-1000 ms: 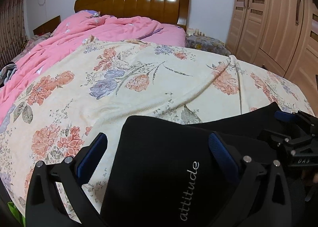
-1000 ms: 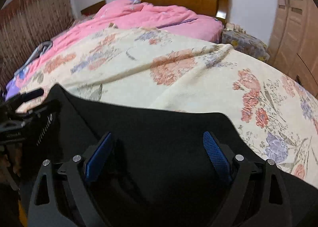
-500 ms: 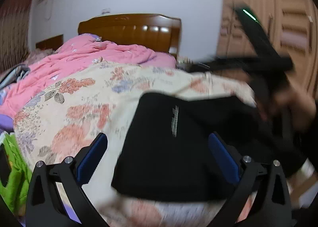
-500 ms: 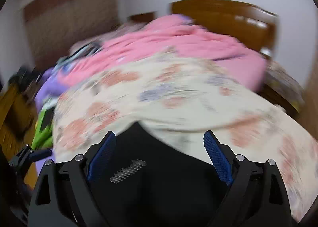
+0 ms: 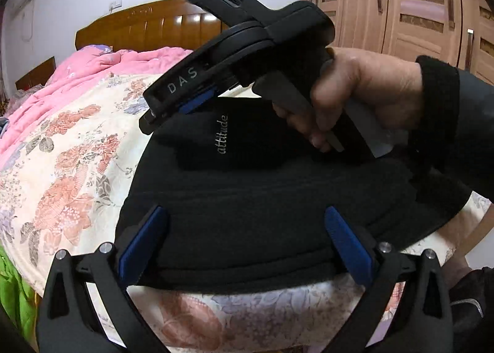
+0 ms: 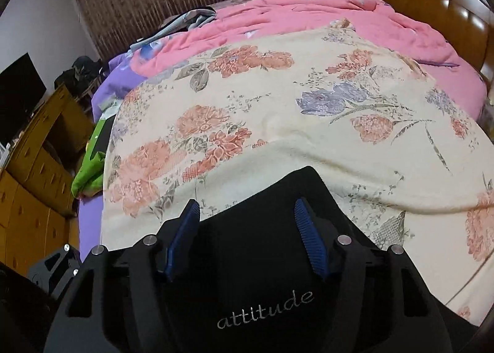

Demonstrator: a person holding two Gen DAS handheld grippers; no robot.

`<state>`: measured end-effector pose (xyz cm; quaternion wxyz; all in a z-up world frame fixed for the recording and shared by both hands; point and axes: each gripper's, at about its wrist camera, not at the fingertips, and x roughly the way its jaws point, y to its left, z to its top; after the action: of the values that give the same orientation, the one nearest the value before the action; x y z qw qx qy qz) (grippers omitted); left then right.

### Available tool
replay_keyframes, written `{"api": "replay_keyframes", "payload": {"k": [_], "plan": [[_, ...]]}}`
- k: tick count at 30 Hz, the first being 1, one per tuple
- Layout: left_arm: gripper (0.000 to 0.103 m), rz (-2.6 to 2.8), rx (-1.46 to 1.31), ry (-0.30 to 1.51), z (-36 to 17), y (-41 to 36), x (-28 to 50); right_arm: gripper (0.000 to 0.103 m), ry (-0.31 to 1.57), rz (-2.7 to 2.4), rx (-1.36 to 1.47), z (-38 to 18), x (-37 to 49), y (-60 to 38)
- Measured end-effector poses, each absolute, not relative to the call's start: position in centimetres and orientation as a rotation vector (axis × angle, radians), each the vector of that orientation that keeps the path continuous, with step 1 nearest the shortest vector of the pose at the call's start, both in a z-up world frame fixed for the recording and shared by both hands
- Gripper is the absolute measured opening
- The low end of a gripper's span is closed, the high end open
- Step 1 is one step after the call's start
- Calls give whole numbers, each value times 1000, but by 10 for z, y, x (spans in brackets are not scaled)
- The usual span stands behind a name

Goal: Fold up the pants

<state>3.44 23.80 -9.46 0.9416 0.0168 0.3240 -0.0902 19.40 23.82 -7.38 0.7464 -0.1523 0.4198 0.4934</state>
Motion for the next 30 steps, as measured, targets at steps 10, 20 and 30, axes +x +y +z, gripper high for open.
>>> {"api": "replay_keyframes", "payload": {"k": [10,20,30], "plan": [[102,-163,15,673,-96,233,39,85,872,790,-252,-37,190,141],[101,-91,105,641,-52,209,30,88,844,617,-34,-33,171,3],[101,-213,142,604,-27,127,72,88,637,294,424,-16,9,-247]]}}
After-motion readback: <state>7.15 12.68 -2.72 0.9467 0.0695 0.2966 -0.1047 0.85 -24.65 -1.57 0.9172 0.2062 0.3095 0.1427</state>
